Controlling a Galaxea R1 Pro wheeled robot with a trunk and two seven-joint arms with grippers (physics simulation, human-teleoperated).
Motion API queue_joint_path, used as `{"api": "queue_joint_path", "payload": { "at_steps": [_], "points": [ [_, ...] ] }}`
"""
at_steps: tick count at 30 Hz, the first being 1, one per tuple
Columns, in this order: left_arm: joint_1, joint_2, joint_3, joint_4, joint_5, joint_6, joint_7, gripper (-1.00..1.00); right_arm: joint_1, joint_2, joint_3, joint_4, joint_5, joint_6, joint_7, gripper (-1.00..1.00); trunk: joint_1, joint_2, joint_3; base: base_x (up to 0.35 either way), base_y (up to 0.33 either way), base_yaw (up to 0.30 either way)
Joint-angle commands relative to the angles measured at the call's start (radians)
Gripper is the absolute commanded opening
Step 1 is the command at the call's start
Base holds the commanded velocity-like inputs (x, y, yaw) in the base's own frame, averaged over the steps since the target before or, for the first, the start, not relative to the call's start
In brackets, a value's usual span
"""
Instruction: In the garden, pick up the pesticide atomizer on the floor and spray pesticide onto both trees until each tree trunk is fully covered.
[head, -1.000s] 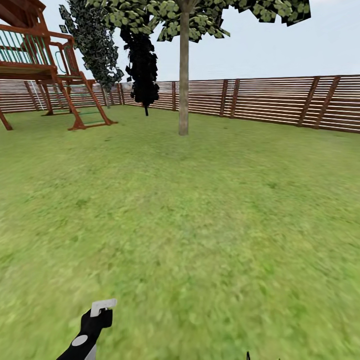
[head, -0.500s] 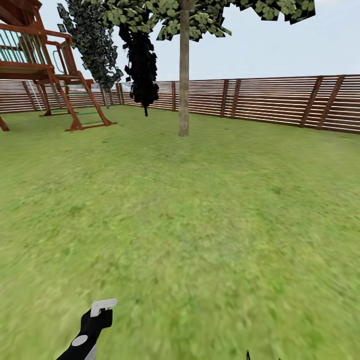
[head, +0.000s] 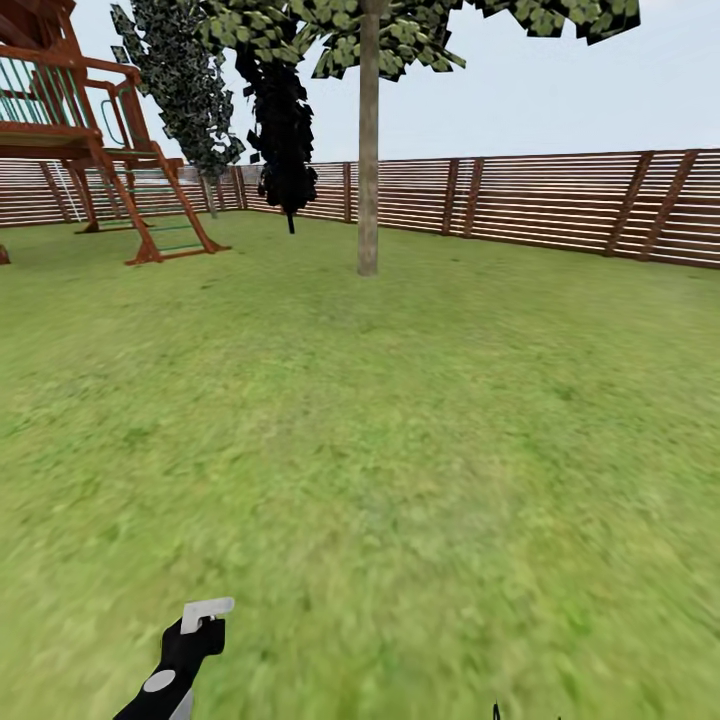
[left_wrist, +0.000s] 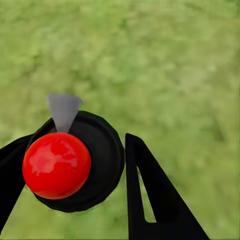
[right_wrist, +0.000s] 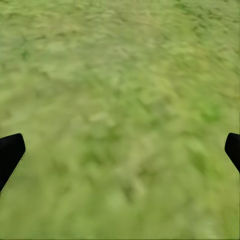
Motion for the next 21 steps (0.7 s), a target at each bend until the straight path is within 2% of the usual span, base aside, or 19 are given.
{"api": "queue_joint_path", "payload": {
  "at_steps": [1,21],
  "points": [
    [0.000,0.000,0.000,0.000,0.000,0.000,0.000,-1.00,0.000,0.000,0.000,0.000,0.000,0.000,0.000,1.00,0.000,0.000,0.000,0.337,0.000,0.000],
    [0.000,-0.001,0.000,0.001,0.000,0.001,0.000,-1.00,0.000,0.000,0.000,0.000,0.000,0.000,0.000,1.00,0.000,0.000,0.000,0.337,0.000,0.000]
  ]
}}
